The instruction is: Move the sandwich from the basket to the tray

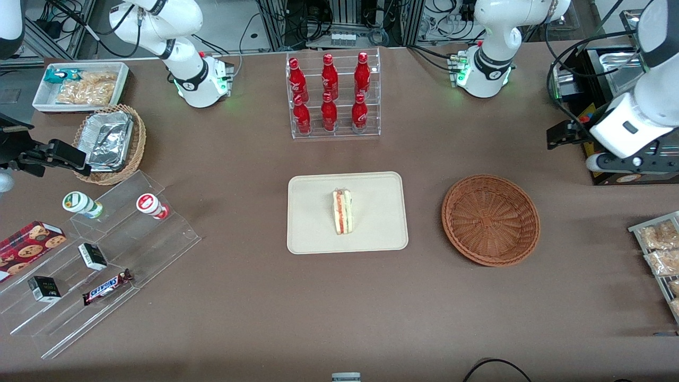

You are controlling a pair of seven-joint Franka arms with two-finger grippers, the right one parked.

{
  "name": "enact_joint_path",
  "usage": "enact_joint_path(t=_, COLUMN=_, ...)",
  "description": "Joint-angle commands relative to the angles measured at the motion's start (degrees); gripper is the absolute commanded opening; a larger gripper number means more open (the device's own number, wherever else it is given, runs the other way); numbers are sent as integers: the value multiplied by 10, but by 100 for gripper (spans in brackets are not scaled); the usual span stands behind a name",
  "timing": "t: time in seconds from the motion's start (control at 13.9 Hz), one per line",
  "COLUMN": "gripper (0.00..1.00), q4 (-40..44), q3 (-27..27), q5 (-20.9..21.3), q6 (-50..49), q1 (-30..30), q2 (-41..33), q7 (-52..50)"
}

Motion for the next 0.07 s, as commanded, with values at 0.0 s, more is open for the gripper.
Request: enact_joint_path(t=0.0, gripper=100, q4=6, q3=6, q5=1, q6=25, q1=7, q2=-6, q7=15)
